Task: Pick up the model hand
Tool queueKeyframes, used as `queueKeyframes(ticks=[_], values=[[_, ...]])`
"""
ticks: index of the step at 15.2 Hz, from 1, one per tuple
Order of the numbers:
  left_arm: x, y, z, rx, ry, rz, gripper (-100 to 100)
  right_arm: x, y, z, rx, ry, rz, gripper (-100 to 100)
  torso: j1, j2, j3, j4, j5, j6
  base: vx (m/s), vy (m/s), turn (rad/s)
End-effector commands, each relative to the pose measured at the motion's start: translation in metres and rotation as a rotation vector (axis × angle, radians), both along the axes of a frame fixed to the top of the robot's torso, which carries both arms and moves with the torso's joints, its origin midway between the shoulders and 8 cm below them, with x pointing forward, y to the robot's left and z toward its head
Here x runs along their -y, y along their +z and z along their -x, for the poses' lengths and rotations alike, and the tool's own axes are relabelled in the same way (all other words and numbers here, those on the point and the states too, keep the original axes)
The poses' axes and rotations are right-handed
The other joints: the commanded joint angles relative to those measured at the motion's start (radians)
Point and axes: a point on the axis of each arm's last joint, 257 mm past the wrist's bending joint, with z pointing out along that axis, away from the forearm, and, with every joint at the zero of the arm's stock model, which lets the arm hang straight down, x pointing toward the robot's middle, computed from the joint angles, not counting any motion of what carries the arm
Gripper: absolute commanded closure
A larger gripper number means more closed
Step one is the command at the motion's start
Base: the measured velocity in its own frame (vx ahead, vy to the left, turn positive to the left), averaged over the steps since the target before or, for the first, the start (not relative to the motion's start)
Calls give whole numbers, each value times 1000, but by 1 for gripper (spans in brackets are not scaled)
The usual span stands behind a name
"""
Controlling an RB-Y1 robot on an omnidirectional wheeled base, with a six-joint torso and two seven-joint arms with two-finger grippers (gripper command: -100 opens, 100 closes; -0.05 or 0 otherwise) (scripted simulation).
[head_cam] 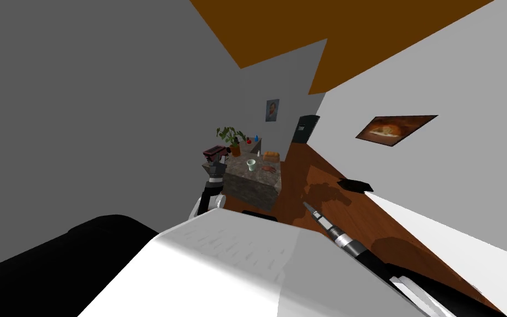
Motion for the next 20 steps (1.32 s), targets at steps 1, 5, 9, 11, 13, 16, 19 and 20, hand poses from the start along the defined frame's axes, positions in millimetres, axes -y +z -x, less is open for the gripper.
queueKeyframes(ticks=[1,5,9,11,13,16,19,20], values=[[0,0,0,0,0,0,0,6,-3,1,-16,11,23,-100,0,0,0,0,0,0,7,19,-34],[0,0,0,0,0,0,0,45,-40,34,-151,30,149,-100,-1,0,0,0,0,0,13,41,177],[0,0,0,0,0,0,0,70,-54,51,-222,60,235,-100,1,-1,-1,0,0,-1,23,55,191],[0,0,0,0,0,0,0,91,-67,69,-284,67,292,-100,1,-1,-1,0,0,0,24,61,165],[0,0,0,0,0,0,0,96,-64,68,-290,89,318,-100,2,-1,-1,0,1,-1,23,62,162],[0,0,0,0,0,0,0,121,-73,84,-353,111,392,-100,1,0,0,0,0,-1,17,45,174],[0,0,0,0,0,0,0,148,-78,100,-414,138,471,-100,1,-1,-1,0,0,-1,25,55,232],[0,0,0,0,0,0,0,167,-84,117,-466,145,519,-100,2,-1,-1,0,0,-1,36,91,446]])
